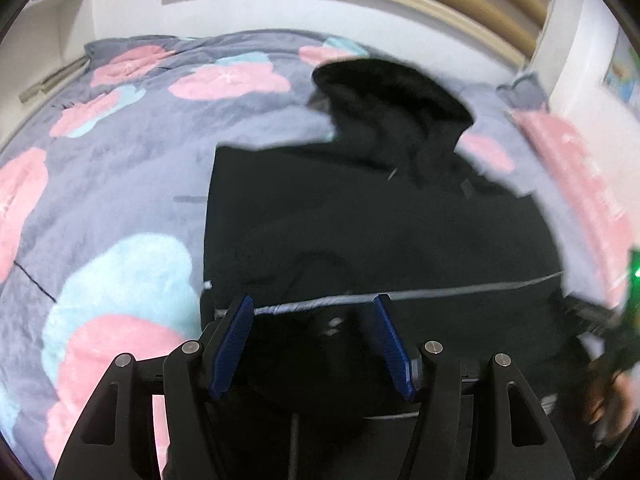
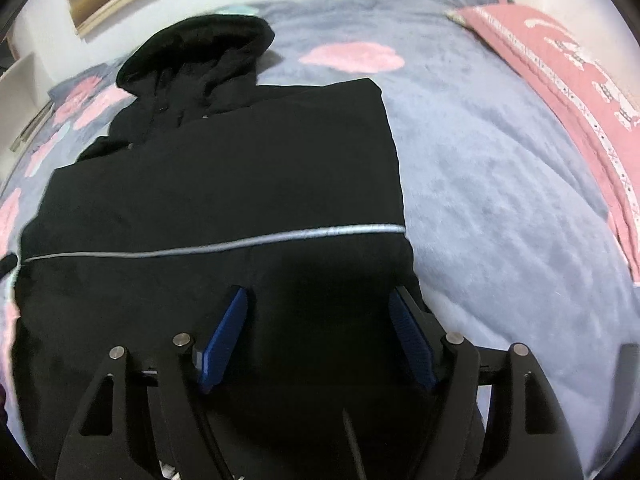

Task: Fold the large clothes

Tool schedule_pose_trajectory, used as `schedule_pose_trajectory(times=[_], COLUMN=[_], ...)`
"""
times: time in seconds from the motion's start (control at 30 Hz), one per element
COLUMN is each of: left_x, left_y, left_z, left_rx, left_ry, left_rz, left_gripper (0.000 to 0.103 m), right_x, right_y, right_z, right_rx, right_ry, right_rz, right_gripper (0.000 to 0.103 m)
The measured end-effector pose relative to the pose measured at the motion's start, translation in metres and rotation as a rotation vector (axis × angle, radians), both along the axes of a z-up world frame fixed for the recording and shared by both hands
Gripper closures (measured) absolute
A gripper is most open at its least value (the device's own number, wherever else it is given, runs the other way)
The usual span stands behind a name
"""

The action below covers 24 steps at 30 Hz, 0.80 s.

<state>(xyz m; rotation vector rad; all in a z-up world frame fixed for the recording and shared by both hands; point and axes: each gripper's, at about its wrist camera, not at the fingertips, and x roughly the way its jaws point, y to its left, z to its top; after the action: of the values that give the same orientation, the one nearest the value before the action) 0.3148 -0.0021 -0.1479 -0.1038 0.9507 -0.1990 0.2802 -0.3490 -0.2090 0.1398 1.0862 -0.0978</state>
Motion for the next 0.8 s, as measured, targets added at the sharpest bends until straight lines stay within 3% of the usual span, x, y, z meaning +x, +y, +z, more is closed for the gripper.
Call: schedule_pose_trajectory(times=[0.1, 0.3, 0.43, 0.63, 0.8], left_x=[0.005, 0.031, 0.054, 0.107, 0.179], left_y=[0.005, 0.01, -0.003, -0.021, -0.035], left_z=[0.043, 0.119, 0.146, 0.158, 0.118], left_rx=[-0.01, -0.14, -0.118, -0.105, -0.07], left_ry=[-0.021, -0.058, -0.09, -0.089, -0.019], left_rz=[0.008, 0.009, -0.009, -0.023, -0.015], left_gripper=[0.04, 0.04, 0.04, 0.039, 0.037], right_x=[-0.003, 0.024, 0.058, 0.109, 0.164], right_y=[0.003, 0.011, 0.011, 0.011, 0.011], right_z=[0.037, 0.118, 0.164, 0.176, 0.147], right_rx=[0.04, 0.001, 0.029, 0.065, 0.084], right_ry=[0.009, -0.072, -0.147, -0.172, -0.128], right_rz=[0.02, 0.056, 0.056, 0.063, 0.069], right_gripper=[0.027, 0.027, 0.027, 0.027, 0.027])
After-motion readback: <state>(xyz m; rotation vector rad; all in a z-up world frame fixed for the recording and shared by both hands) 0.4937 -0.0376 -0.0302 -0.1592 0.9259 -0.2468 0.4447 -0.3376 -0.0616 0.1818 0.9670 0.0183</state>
